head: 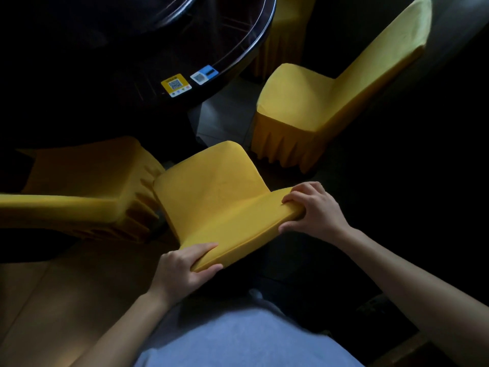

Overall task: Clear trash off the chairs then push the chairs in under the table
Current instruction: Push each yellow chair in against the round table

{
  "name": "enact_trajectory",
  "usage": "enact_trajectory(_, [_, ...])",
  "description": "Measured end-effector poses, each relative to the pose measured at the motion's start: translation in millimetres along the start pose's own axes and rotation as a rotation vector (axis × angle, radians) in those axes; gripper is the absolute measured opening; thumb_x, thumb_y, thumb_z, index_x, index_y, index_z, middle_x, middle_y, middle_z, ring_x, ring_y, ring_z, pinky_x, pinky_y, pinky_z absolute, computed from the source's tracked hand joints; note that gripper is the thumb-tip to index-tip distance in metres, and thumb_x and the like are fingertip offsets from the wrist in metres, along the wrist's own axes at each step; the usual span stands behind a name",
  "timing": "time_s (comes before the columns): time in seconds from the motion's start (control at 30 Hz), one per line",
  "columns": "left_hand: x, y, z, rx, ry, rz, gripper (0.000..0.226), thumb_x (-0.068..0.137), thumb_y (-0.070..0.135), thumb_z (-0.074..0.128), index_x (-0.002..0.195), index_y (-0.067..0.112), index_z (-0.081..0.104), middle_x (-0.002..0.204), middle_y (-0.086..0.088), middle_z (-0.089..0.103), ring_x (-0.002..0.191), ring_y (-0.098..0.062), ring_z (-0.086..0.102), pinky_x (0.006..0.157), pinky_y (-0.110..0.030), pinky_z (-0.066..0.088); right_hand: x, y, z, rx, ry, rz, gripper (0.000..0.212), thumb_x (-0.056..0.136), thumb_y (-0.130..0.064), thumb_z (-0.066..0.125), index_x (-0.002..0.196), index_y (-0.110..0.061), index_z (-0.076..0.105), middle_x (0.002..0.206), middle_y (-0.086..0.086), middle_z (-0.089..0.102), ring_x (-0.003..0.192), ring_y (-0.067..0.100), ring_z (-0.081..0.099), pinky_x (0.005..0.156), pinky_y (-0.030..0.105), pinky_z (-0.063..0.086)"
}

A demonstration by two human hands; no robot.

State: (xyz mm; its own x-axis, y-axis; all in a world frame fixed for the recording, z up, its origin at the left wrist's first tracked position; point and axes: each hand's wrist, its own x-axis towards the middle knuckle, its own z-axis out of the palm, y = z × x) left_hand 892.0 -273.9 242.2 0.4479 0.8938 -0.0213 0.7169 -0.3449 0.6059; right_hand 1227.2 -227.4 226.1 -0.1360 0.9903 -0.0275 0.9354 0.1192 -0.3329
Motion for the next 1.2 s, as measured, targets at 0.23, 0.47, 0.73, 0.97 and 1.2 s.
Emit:
enact_trajectory(0.23, [64,-11,-8,0.015,0.084,-0.122,0.073,0.071,0.081,0.038,0.112,0.028,0.068,0.111,0.005,0.070,0.098,-0.014,0.066,0.078,-0.029,0.054,76,11,-17,0.043,-0.067,0.067,0.084,0.046,-0.098,0.038,0.106,-0.042,0.054,0.121,-0.010,0.048,0.125,0.014,0.032,0.081,0.039,0.048])
enact_trajectory(0.47, [119,-56,-38,0.020,0.054,-0.325,0.071,0.067,0.081,0.043,0.111,0.032,0.067,0.102,0.008,0.070,0.087,-0.012,0.063,0.064,-0.023,0.047,145,-5,-23,0.126,-0.189,0.137,0.087,0.041,-0.094,0.044,0.107,-0.037,0.052,0.125,-0.003,0.039,0.129,0.024,0.022,0.096,0.050,0.042])
enact_trajectory(0.73, [176,-101,-76,-0.072,-0.039,-0.476,0.090,0.054,0.093,0.038,0.111,0.029,0.067,0.095,0.008,0.068,0.084,-0.012,0.061,0.064,-0.029,0.050,217,-22,-18,0.211,-0.199,0.142,0.070,0.056,-0.078,0.062,0.108,-0.032,0.054,0.132,0.000,0.034,0.130,0.027,0.018,0.106,0.054,0.032])
enact_trajectory(0.97, [222,-113,-88,-0.128,-0.029,-0.526,0.085,0.058,0.088,0.042,0.111,0.027,0.067,0.097,0.006,0.068,0.085,-0.014,0.062,0.069,-0.032,0.055,287,-15,-23,0.197,-0.285,0.145,0.061,0.061,-0.070,0.069,0.106,-0.034,0.051,0.139,0.002,0.027,0.133,0.028,0.014,0.108,0.054,0.029])
enact_trajectory(1.2, [256,-127,-101,-0.154,-0.038,-0.550,0.085,0.059,0.088,0.043,0.111,0.026,0.068,0.092,0.008,0.066,0.080,-0.012,0.060,0.061,-0.027,0.048,336,-16,-27,0.249,-0.336,0.157,0.055,0.061,-0.064,0.074,0.103,-0.037,0.050,0.143,0.001,0.023,0.135,0.030,0.009,0.108,0.054,0.027])
